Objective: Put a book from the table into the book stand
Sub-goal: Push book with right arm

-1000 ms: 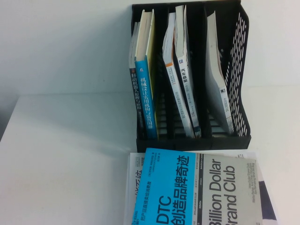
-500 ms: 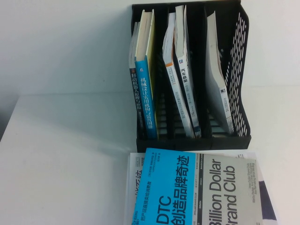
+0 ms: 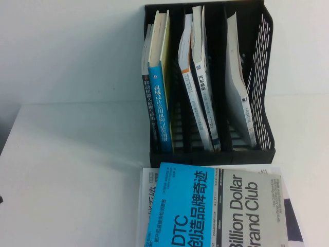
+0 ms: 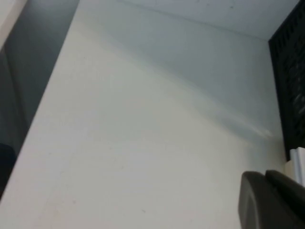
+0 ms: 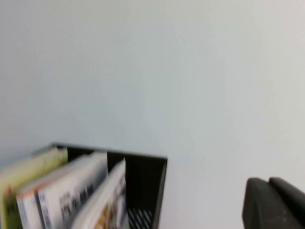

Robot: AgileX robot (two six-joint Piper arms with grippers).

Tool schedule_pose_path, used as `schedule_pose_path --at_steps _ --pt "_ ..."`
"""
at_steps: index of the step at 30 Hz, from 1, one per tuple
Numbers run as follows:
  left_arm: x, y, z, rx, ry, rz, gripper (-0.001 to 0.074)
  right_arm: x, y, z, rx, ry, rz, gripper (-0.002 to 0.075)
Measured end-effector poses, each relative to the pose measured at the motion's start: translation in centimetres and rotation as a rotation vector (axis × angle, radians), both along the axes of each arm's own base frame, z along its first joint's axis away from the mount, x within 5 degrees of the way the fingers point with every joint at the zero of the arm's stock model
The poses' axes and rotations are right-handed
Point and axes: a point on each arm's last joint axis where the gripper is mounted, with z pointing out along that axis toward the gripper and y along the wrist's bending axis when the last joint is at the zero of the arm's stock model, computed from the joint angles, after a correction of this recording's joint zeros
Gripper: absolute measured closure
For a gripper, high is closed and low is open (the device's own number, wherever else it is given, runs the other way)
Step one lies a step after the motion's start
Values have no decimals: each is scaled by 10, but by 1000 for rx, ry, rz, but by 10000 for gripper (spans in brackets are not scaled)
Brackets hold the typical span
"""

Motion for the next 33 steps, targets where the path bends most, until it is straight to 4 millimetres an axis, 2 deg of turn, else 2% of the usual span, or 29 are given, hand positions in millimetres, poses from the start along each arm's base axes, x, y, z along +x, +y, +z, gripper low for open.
schedule_pose_path --at_steps 6,8,10,14,18,25,33 --pt "2 -6 2 -18 -21 -60 739 20 -1 -50 -511 242 6 729" --pt "2 -7 2 8 -31 -91 739 30 -5 -66 -593 381 16 729" --pt "3 -8 2 14 -36 -110 739 38 -11 -80 -563 535 -8 729" --pt "3 -10 2 8 -38 -131 739 52 -23 -105 -328 868 -123 729" --pt "7 -15 1 -9 -29 -185 739 63 -21 -105 -115 1075 -144 729" --pt "23 -28 2 -106 32 -285 739 69 -7 -95 74 1157 -33 729" --pt "51 -42 -1 -206 109 -371 739 69 11 -96 83 1089 194 729"
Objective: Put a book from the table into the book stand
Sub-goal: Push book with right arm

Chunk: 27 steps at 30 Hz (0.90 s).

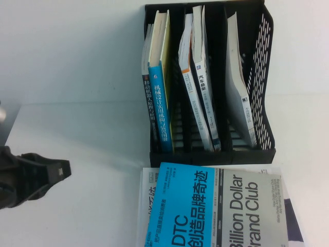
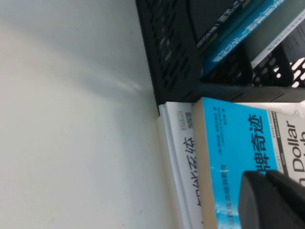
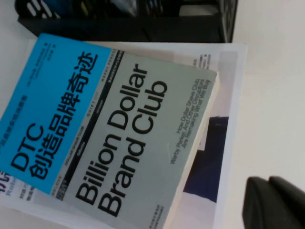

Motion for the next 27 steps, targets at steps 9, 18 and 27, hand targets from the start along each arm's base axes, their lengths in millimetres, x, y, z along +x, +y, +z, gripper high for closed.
schedule_pose_path --at_steps 9,18,27 --pt "26 -11 -19 -57 57 -88 739 2 8 -8 69 -44 64 729" --pt "53 3 -35 -279 116 -159 739 26 7 -40 60 119 112 729" --pt "68 31 -56 -429 192 -212 739 42 26 -76 55 289 208 729"
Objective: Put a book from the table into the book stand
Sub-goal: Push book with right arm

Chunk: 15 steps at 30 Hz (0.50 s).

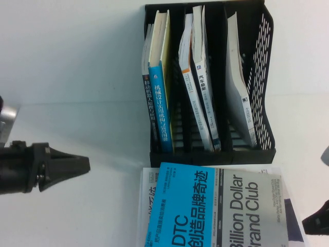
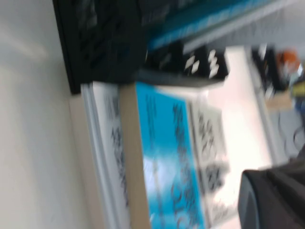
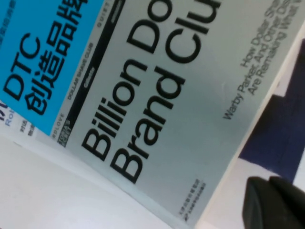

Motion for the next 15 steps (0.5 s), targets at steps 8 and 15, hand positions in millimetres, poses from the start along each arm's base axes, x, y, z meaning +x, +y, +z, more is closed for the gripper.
schedule_pose_path --at_steps 8,15 --pt "-2 -13 -12 124 30 -85 719 18 10 -23 -67 114 -33 729" --pt "-3 -3 -25 234 186 16 566 40 11 -28 -110 134 -60 729"
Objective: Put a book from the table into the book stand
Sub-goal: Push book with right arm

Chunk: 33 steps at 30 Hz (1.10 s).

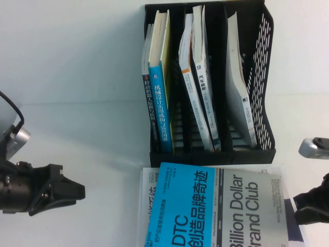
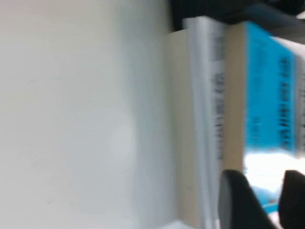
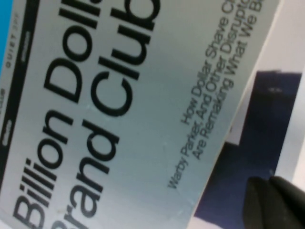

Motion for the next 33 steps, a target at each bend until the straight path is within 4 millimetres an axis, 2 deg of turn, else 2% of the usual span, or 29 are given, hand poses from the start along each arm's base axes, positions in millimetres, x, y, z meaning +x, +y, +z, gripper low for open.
schedule_pose_path --at_steps 6,10,12,18,22,26,33 --pt "4 8 -17 62 111 63 370 22 4 -10 -7 32 12 729" --pt "9 8 -32 33 186 62 232 33 7 -17 -3 67 24 729" --pt "13 6 -42 -7 218 45 197 36 9 -17 5 72 28 729" --pt "25 -3 -64 -175 227 -32 176 40 30 -15 -2 46 99 729" --pt "30 -4 -75 -206 221 -47 173 38 52 -10 3 23 164 729" --pt "33 -4 -78 -219 190 -51 173 36 69 -6 13 -1 190 729" --pt "35 -4 -79 -222 165 -56 166 38 74 -17 14 19 178 729"
